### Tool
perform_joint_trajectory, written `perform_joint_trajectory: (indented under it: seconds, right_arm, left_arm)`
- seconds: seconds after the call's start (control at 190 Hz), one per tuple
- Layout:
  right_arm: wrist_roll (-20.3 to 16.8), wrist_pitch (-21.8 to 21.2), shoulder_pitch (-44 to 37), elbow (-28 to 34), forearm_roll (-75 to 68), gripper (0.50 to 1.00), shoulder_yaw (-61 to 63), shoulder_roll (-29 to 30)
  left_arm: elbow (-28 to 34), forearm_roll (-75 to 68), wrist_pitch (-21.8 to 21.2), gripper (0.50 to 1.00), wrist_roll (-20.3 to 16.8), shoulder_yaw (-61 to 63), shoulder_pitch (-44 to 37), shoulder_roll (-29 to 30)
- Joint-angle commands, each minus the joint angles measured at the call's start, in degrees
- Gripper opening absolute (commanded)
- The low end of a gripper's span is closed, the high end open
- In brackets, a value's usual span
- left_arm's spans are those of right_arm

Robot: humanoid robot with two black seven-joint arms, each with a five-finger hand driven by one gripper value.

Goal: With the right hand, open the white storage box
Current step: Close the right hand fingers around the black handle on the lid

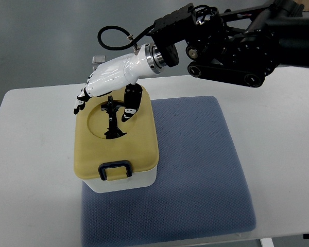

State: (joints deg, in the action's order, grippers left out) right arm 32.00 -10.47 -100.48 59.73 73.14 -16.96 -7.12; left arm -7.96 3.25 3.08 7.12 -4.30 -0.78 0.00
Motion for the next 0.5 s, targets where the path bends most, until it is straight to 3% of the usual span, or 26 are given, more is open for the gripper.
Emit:
perform_joint_trajectory:
  seconds: [0.0, 0.058, 0.284, 0.494]
  right_arm:
    - [-0.09, 0.18, 0.20, -0.05, 2.80, 0.795, 0.00, 0.17]
    - [-0.09, 0.89, 0.28, -0.05, 2.89, 0.791, 0.00, 0.09]
    - [0.00, 1.50, 0.72, 0.04, 2.89, 0.691, 0.00, 0.09]
    - [0.44, 1.59, 1.43, 0.22, 2.89, 0.644, 0.08, 0.44]
  left_arm:
    - [-0.04, 0.00, 0.00, 1.000, 0.00, 0.00, -0.01, 0.00]
    - [-0.04, 0.00, 0.00, 1.000, 0.00, 0.00, -0.01, 0.00]
    - [-0.04, 0.00, 0.00, 1.000, 0.00, 0.00, -0.01, 0.00]
    - [0.05, 0.00, 0.00, 1.000, 0.00, 0.00, -0.01, 0.00]
